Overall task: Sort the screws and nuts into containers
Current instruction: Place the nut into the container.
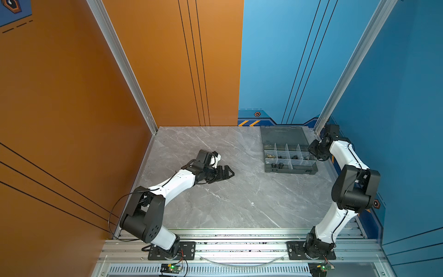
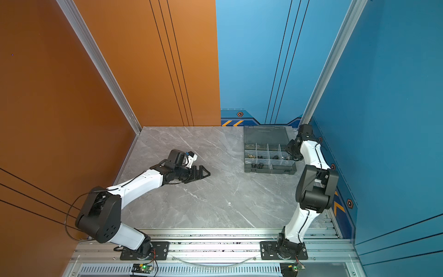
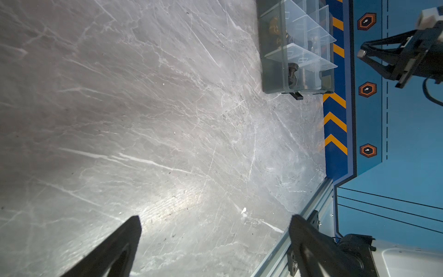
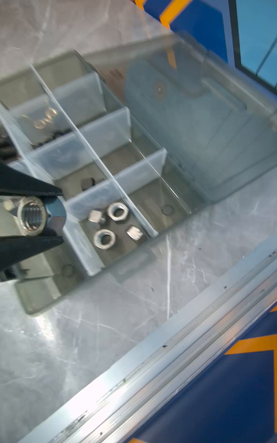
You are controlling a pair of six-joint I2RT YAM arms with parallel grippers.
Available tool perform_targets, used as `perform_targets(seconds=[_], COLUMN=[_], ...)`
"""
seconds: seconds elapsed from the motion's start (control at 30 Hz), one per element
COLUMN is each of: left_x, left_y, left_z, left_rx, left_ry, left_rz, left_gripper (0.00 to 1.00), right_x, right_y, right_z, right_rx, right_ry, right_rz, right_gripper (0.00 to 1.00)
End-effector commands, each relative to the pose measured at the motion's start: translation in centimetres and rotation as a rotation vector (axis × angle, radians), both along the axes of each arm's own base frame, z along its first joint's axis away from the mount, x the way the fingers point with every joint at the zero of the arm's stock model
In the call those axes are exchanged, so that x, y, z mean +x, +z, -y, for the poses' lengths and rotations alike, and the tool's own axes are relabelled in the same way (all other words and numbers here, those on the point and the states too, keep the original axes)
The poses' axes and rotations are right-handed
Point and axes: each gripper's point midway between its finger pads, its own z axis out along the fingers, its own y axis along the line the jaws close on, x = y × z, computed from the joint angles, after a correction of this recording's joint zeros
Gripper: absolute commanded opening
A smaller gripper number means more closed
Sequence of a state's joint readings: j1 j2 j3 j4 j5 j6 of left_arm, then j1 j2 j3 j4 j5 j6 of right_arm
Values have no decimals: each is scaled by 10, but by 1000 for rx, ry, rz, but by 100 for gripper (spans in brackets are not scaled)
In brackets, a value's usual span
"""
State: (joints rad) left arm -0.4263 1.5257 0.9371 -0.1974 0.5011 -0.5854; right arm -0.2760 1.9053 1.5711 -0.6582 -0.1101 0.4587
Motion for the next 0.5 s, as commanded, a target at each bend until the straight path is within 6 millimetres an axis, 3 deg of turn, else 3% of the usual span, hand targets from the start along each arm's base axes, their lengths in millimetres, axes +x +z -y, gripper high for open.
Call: perform_targets(seconds=[0.0,0.27,0.3,0.37,0.47], left_x=[4,6,6,7,7], left_y=[11,13,12,13,11], left_z=[3,3,3,3,3], left_rx=[-5,5,7,9,13], left_ry=[7,10,9,10,13], left_rz=[28,33,32,32,29], left_gripper=[98,98,98,98,98], right_x=[14,30,31,31,31], right_y=[-7,-25,-39,-43,-48], right_z=[5,8,8,8,8], right_rx=[-2,7,14,18,20], right_ry=[26,42,42,40,46], right_rz=[-7,-32,-59,-69,-80], right_gripper=[0,0,0,0,10])
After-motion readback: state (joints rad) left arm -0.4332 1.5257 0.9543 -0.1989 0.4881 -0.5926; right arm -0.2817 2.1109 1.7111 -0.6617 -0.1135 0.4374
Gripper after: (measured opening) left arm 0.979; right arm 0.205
